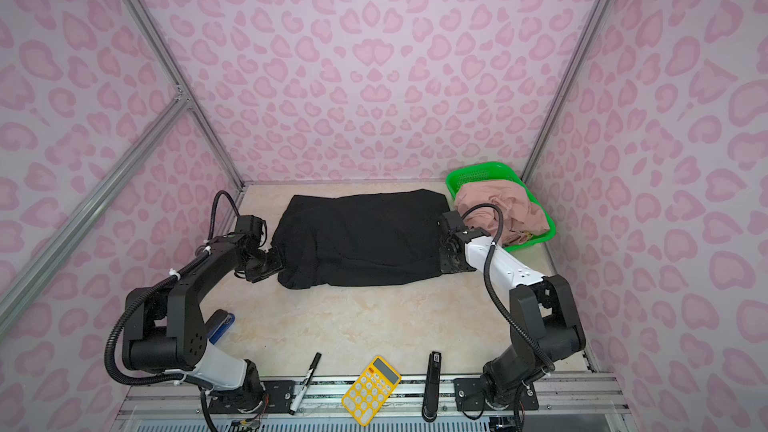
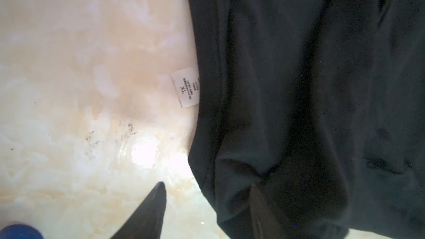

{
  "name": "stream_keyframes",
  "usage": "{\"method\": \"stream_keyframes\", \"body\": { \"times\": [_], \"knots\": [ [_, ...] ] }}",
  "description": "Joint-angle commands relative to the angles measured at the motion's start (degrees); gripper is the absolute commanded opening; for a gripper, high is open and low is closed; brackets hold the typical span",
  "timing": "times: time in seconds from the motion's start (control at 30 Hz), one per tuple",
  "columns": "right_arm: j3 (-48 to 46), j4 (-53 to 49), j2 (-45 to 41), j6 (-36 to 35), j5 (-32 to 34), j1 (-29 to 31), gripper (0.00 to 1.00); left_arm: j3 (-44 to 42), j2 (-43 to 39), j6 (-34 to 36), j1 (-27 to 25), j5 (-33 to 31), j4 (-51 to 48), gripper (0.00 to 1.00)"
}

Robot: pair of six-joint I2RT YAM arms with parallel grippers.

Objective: Fold and stack the mixed laundry pile

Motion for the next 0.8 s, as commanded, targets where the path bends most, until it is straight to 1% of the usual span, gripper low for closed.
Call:
{"method": "stream_keyframes", "body": {
  "times": [0.0,0.07,0.17,0.23,0.37,0.43,0.5,0.57,0.6,0.63,0.67,0.77],
  "knots": [
    [-1.69,1.47,0.19,1.78,3.29,0.36,0.53,-0.91,0.34,-1.86,0.26,0.05,4.23,0.59],
    [-2.63,2.53,0.69,2.57,4.38,0.33,0.5,-1.35,1.39,-1.97,0.44,0.66,5.18,0.57],
    [-3.17,4.59,2.23,3.19,5.54,-0.18,0.47,-1.85,3.67,-2.17,0.99,2.19,6.24,0.52],
    [-2.75,5.45,3.73,3.0,5.82,-0.71,0.46,-2.13,4.86,-2.34,1.07,3.55,6.95,0.5],
    [-1.24,6.9,6.77,1.32,4.83,-1.65,0.49,-3.11,5.39,-2.69,1.09,5.03,7.29,0.47],
    [-0.62,7.2,7.97,0.79,3.89,-2.04,0.48,-3.75,5.11,-3.0,1.15,6.06,7.98,0.47],
    [-0.45,7.54,8.65,0.48,2.89,-2.4,0.46,-4.42,5.34,-3.52,1.36,8.52,9.25,0.46],
    [-0.79,7.71,9.08,0.41,1.86,-2.52,0.42,-4.62,6.04,-4.05,1.41,10.6,10.29,0.41],
    [-1.04,7.81,9.09,0.48,1.58,-2.49,0.38,-4.62,6.5,-4.26,1.44,10.82,10.47,0.38],
    [-1.37,7.74,9.1,0.48,1.36,-2.49,0.35,-4.57,6.87,-4.36,1.57,10.66,10.48,0.37],
    [-1.71,7.73,9.1,0.51,1.21,-2.51,0.31,-4.52,7.07,-4.36,1.72,10.5,10.34,0.32],
    [-2.64,7.63,8.76,0.47,1.31,-2.49,0.19,-4.55,6.57,-4.2,2.88,9.55,9.56,0.22]
  ]
}}
